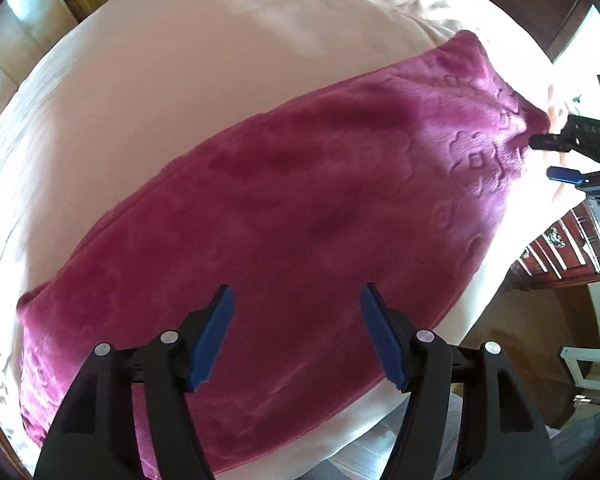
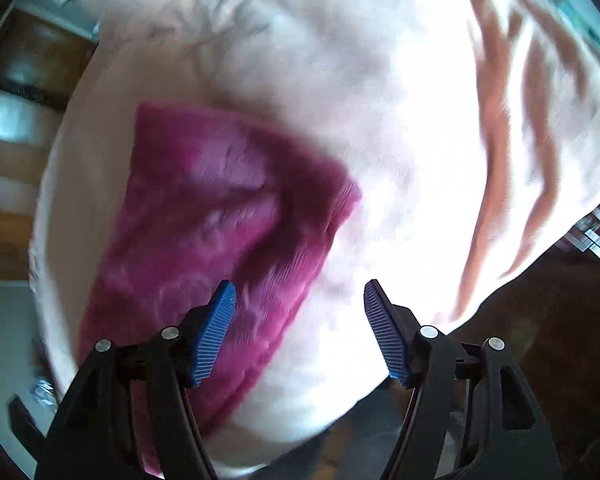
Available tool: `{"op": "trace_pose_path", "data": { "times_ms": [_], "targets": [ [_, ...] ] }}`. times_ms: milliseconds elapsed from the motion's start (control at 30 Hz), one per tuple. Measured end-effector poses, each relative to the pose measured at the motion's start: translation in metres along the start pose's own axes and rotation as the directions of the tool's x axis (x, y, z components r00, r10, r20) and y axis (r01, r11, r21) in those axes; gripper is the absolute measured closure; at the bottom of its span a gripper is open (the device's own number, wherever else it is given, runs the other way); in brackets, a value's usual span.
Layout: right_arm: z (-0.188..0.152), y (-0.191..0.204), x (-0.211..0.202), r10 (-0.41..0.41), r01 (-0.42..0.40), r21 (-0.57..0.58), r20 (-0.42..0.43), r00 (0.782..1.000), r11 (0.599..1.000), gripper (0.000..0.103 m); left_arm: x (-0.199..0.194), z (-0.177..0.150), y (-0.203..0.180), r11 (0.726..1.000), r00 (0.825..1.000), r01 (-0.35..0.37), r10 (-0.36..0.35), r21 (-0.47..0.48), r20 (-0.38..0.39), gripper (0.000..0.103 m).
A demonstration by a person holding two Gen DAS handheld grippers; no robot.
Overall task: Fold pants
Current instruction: 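Grasp the pants end with the right gripper and lift it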
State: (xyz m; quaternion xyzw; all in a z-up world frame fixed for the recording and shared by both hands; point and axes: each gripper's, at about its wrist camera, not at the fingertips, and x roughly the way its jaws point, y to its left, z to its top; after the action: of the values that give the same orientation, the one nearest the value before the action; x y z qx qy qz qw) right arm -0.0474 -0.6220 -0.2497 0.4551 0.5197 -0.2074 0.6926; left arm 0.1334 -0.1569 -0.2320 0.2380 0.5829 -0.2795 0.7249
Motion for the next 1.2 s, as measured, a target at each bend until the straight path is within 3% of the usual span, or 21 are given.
{"op": "trace_pose_path", "data": {
  "times_ms": [200,233,267,433,500,600,667,733,933,1100,1200],
  "targets": [
    [0.002,-0.041,0.034,0.179,-0.165,0.174,-0.066,0.982,0.971,0.035,0.017,0.016,-0.015,1.000,1.000,-0.004,0.004,-0.001,-0.025,0.037],
    [-0.005,-0.031,0.040,0.206,-0.189,0.195,-0.070,0.976,0.962,0.035,0.018,0.020,-0.015,1.000,1.000,-0.001,0.001,-0.011,-0.029,0.037],
    [-0.018,-0.017,0.041,0.217,-0.199,0.203,-0.072,0.973,0.959,0.035,0.013,0.020,-0.010,1.000,0.999,0.000,-0.001,-0.017,-0.032,0.037],
    [-0.014,-0.025,0.055,0.234,-0.216,0.197,-0.071,0.970,0.956,0.034,0.004,0.031,-0.011,0.999,0.999,0.006,-0.008,-0.045,-0.044,0.037],
    [-0.020,-0.011,0.056,0.238,-0.221,0.198,-0.070,0.969,0.955,0.036,-0.005,0.018,-0.004,0.999,0.999,0.010,-0.012,-0.052,-0.043,0.037],
    [-0.019,-0.006,0.056,0.265,-0.245,0.201,-0.079,0.961,0.948,0.052,-0.005,0.023,-0.004,0.998,0.999,0.019,-0.022,-0.058,-0.039,0.037],
    [-0.014,-0.004,0.056,0.290,-0.269,0.197,-0.087,0.953,0.943,0.072,-0.004,0.028,-0.001,0.997,0.999,0.031,-0.034,-0.070,-0.035,0.037],
    [-0.010,0.008,0.051,0.307,-0.288,0.175,-0.089,0.948,0.941,0.085,-0.005,0.034,0.001,0.995,0.998,0.050,-0.053,-0.089,-0.030,0.037],
    [-0.018,0.047,0.015,0.284,-0.284,0.008,-0.058,0.957,0.959,0.087,-0.014,0.049,0.014,0.979,0.992,0.126,-0.127,-0.161,0.002,0.037],
    [-0.043,0.099,-0.017,0.195,-0.190,-0.227,-0.001,0.981,0.955,0.087,-0.028,0.064,0.021,0.963,0.980,0.198,-0.193,-0.185,0.045,0.037],
    [-0.061,0.134,-0.032,0.137,-0.107,-0.371,0.058,0.989,0.923,0.087,-0.036,0.072,0.027,0.949,0.970,0.241,-0.231,-0.204,0.070,0.037]
  ]
}}
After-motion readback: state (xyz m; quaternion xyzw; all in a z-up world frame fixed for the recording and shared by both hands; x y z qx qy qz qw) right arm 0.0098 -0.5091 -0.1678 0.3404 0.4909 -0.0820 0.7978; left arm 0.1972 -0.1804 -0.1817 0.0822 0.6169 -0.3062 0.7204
